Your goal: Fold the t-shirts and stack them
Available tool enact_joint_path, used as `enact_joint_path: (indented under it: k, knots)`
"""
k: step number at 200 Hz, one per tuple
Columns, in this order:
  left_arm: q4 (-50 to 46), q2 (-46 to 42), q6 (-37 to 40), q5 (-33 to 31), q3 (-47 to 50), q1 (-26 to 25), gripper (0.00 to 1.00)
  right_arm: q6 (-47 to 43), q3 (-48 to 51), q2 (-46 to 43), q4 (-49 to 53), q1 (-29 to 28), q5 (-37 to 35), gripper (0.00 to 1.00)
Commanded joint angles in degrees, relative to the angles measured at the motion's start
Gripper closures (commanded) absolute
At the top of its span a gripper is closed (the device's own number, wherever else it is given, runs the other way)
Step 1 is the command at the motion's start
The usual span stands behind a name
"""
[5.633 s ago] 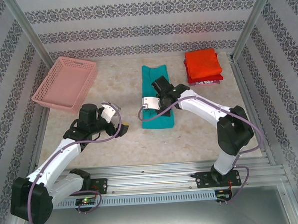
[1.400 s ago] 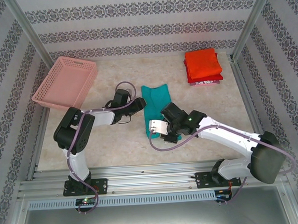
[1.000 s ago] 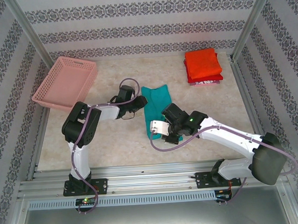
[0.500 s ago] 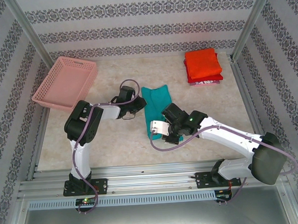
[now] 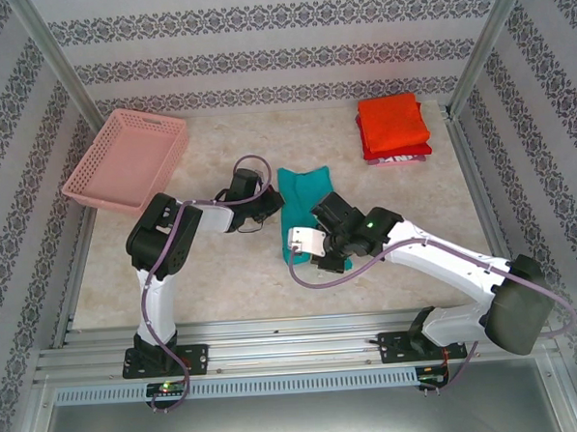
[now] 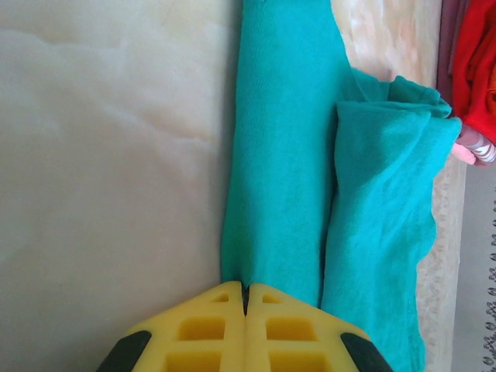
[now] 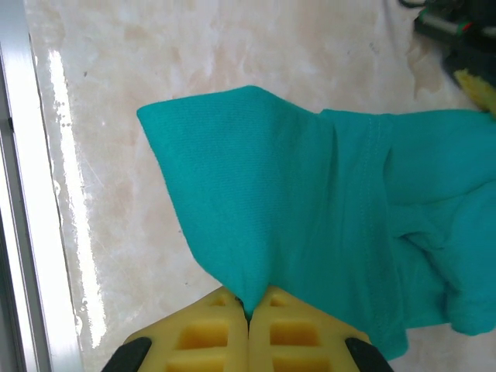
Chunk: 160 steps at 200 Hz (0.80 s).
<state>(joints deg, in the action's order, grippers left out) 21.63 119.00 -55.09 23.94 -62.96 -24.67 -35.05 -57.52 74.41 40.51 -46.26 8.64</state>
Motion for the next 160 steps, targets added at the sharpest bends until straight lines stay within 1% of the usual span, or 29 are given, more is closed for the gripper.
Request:
enact_joint_path:
  k: [1, 27, 41, 100, 138, 160]
  knots:
    - [-3.34, -0.17, 1.3, 1.46, 4.61, 0.09, 1.0, -3.92, -3.49, 0.47, 0.25, 0.68, -0.31, 1.0]
    - [1.17, 0.81, -2.29, 2.75, 7.29, 1.84, 1.0, -7.48, -7.97, 4.51, 0.45, 4.31, -1.16, 1.0]
    - [1.35, 1.53, -3.39, 3.67, 7.13, 2.47, 1.0, -9.4, -10.52, 7.09, 0.23, 6.23, -1.59, 1.0]
    - [-6.57, 3.72, -1.32, 5.75, 3.45, 4.01, 1.0, -15.51, -21.4, 18.14, 0.8, 12.77, -2.36, 1.0]
    - [-10.87, 5.38, 1.86, 8.24, 0.55, 5.06, 1.0, -17.49, -28.09, 24.64, 0.88, 14.87, -2.2, 1.0]
    - [-11.48, 6.59, 1.74, 9.04, -0.26, 5.51, 1.0, -18.37, -31.65, 28.18, 1.11, 15.57, -3.65, 1.0]
